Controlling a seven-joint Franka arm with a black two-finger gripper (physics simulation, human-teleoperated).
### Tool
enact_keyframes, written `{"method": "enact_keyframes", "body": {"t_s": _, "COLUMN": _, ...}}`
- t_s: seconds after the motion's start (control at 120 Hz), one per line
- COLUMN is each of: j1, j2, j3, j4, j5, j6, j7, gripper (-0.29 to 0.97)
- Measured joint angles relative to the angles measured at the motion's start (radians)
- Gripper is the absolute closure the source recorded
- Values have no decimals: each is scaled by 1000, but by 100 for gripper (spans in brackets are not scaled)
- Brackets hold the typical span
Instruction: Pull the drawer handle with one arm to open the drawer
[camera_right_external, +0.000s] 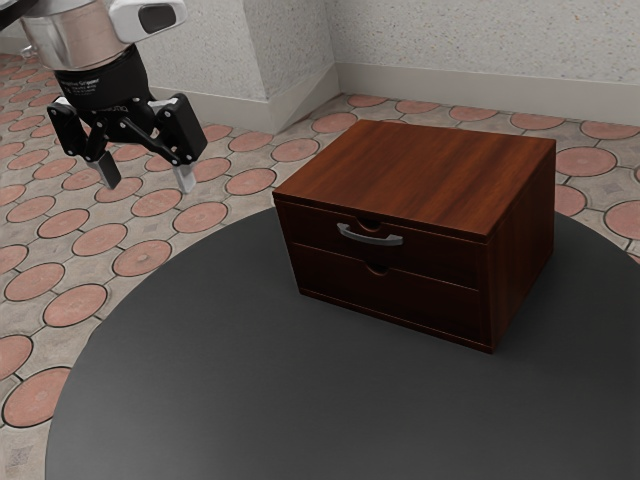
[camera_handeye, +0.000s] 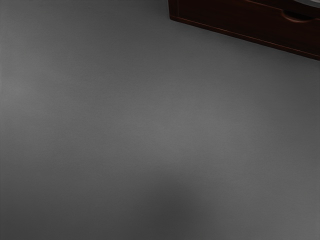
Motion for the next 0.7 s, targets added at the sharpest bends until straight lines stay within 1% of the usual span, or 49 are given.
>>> {"method": "enact_keyframes", "body": {"t_s": 0.217, "j1": -5, "j2": -4, "j3": 57, "j4": -3, "j5": -34, "j6": 0, "j7": 1, "gripper": 0}}
{"method": "enact_keyframes", "body": {"t_s": 0.3, "j1": -28, "j2": -4, "j3": 59, "j4": 15, "j5": -40, "j6": 12, "j7": 49, "gripper": 0}}
{"method": "enact_keyframes", "body": {"t_s": 0.408, "j1": -67, "j2": -4, "j3": 62, "j4": 17, "j5": -47, "j6": 53, "j7": 213, "gripper": 0}}
{"method": "enact_keyframes", "body": {"t_s": 0.492, "j1": -49, "j2": 29, "j3": 68, "j4": 13, "j5": -74, "j6": 78, "j7": 351, "gripper": 0}}
{"method": "enact_keyframes", "body": {"t_s": 0.6, "j1": -49, "j2": 37, "j3": 61, "j4": 4, "j5": -117, "j6": 98, "j7": 567, "gripper": 0}}
{"method": "enact_keyframes", "body": {"t_s": 0.667, "j1": -42, "j2": 2, "j3": 54, "j4": -78, "j5": -125, "j6": 110, "j7": 685, "gripper": 0}}
{"method": "enact_keyframes", "body": {"t_s": 0.7, "j1": -43, "j2": -42, "j3": 53, "j4": -150, "j5": -124, "j6": 127, "j7": 739, "gripper": 0}}
